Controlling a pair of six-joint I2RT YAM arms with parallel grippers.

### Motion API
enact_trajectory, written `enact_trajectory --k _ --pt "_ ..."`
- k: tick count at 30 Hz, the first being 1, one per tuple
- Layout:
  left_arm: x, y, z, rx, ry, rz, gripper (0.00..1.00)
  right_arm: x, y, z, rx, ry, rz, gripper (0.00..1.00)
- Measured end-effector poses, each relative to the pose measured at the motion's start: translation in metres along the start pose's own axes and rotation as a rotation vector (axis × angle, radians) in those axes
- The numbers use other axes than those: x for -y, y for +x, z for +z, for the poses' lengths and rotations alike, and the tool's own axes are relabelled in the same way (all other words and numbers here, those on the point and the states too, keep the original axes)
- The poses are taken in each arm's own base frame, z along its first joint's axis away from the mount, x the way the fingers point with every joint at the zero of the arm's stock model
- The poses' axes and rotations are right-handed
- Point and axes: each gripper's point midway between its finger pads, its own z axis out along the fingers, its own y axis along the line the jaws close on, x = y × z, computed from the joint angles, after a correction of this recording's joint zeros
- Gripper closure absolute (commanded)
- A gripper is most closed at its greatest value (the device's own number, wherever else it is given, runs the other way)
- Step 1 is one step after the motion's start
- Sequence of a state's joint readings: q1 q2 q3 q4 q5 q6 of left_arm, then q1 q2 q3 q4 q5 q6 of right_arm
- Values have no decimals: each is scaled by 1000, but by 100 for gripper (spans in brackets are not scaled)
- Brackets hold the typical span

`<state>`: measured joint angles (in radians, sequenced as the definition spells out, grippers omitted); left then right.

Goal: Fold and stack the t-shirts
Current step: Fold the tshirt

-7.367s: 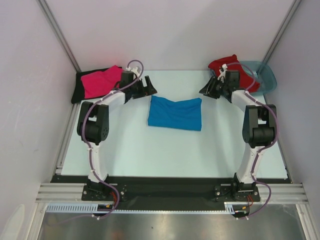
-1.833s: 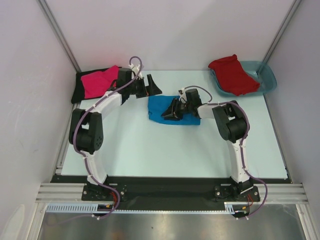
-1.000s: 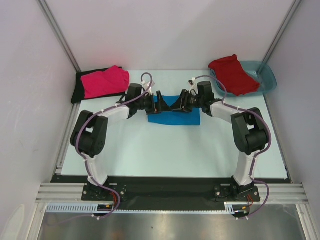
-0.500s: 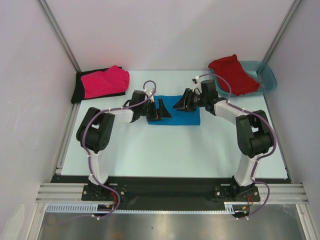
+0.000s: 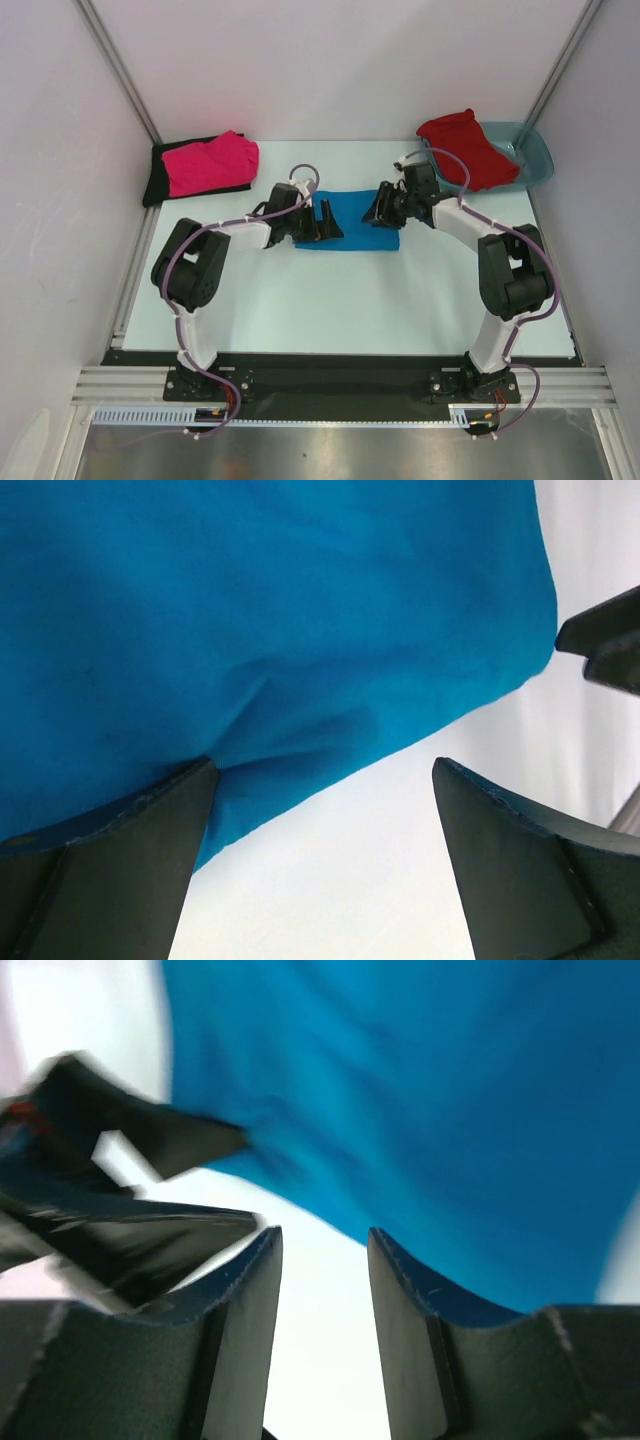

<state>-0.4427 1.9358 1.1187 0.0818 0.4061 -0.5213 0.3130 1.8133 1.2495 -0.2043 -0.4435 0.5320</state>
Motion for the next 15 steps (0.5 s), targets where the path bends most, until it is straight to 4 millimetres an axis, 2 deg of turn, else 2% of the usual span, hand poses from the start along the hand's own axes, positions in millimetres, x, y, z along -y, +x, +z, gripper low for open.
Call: enact_trajectory --k 4,7,11,15 --pt "-10 0 -10 35 -69 12 0 29 3 -4 9 149 -6 53" --pt "-22 -1 -22 49 -160 23 0 41 1 -13 30 226 -22 53" --pt "-39 2 -46 51 -286 33 0 45 -7 -28 69 286 -45 53" --pt "-39 1 -73 65 -341 39 0 42 -11 -42 99 303 -57 52"
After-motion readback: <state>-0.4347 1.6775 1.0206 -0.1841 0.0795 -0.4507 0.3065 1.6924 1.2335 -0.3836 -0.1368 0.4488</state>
